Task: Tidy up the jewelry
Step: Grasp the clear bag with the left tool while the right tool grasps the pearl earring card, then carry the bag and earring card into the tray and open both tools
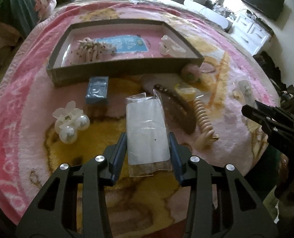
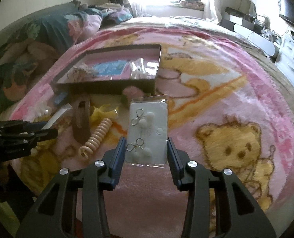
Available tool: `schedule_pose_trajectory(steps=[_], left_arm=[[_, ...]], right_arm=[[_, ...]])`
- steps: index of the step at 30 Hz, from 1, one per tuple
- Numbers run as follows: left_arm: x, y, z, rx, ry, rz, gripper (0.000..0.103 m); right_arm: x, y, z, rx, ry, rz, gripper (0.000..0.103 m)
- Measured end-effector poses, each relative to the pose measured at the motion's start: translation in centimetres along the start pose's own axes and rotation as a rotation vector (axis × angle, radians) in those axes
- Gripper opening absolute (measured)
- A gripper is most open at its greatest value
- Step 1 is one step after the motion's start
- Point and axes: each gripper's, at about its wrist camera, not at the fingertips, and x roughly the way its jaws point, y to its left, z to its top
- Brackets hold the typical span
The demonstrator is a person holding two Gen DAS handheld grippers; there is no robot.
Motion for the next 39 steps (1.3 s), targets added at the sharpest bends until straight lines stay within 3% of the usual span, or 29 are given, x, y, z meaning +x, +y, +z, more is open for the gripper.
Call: schedule_pose_trajectory(steps=[13, 39], left_arm=[[-4.4, 0.3, 1.2, 0.011, -0.107, 0.031, 0.033], [-8.4, 5.8, 4.8, -0.036, -0.223, 0.137, 0.033]], right_arm=[[-2.6, 1.9, 1.7, -0.02, -0.066, 0.066, 0.039], [-2.1, 7.2, 7.7, -0.14, -0.128, 0.149, 0.039]])
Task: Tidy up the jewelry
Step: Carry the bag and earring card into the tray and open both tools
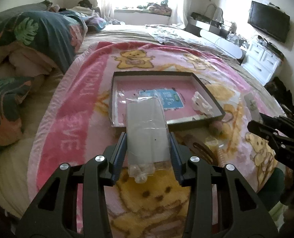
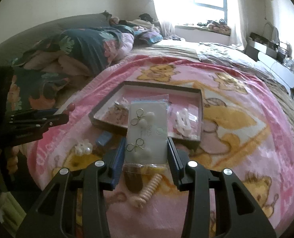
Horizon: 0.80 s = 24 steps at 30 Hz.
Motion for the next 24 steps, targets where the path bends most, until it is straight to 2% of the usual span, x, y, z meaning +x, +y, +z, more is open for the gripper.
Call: schedule_pose_trajectory(steps=[12, 24], left_arm=[[1.3, 1.1, 3.4, -0.014, -0.035, 0.005, 0.033], [6.3, 1.0, 6.2, -0.017, -0.004, 0.005, 0.033]], right_arm=[[2.2, 0.0, 3.5, -0.009, -0.027, 0.004, 0.039], [4.7, -4.7, 5.6, 0.06, -0.021, -0.084, 0.039]])
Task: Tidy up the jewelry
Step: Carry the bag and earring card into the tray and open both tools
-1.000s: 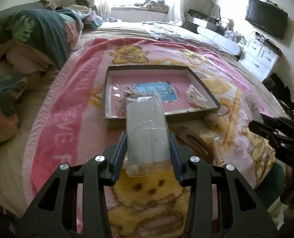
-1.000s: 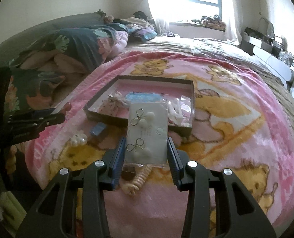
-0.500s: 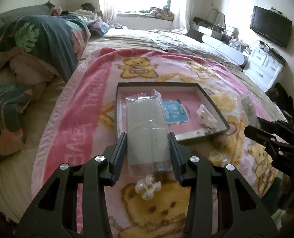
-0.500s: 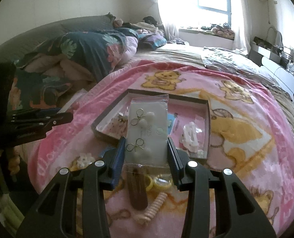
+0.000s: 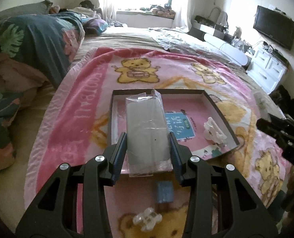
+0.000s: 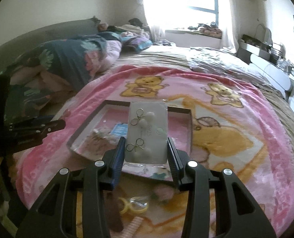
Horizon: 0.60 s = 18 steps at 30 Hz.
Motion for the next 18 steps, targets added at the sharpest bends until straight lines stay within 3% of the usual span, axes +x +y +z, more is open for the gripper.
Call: schedule_pose_trajectory(steps=[18], left_arm=[[7.9, -4.3, 0.4, 0.059, 0.136, -0.079, 0.034]], right_arm=[[6.1, -5.7, -1.6, 0.066, 0.127, -0.056, 0.039]])
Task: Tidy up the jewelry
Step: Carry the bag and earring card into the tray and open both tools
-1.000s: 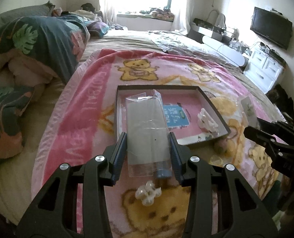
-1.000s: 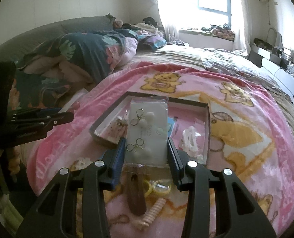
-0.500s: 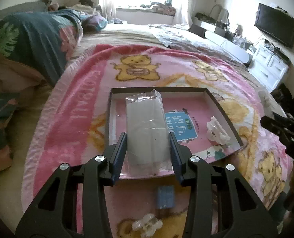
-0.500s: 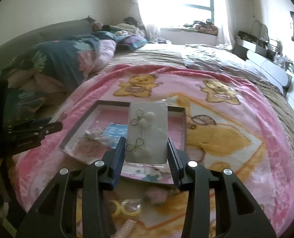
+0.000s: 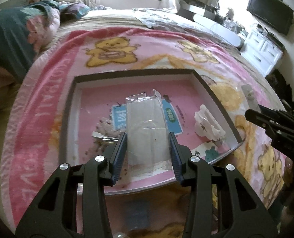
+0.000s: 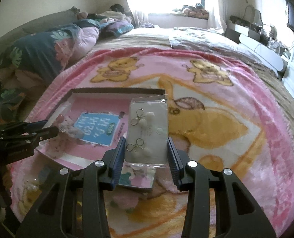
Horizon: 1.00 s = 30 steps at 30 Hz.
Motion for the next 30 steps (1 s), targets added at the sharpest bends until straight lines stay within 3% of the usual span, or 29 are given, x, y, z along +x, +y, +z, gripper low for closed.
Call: schedule_pose_trajectory(steps=[13, 19, 23, 30], left_arm=[[2.3, -0.5, -0.5, 0.035, 0.042, 0.007, 0.035], [1.1, 0.4, -1.0, 0.017, 0.036, 0.027, 0.044], [-0.1, 1.1, -1.3, -0.007, 0.029, 0.034, 0.05], [-2.7, 1.5, -1.8, -0.038, -0.005, 0.04, 0.064]], right_arm=[[3.6, 0.8, -0.7, -0.011, 0.072, 0.039, 0.04], [4.4, 1.6, -0.6, -0.016, 0.085, 0.054, 0.043], [3.6, 1.9, -0.7, -0.014, 0.066, 0.05, 0.056], [-0.3, 2.5, -1.0, -0.017, -0.006, 0.022, 0.087]])
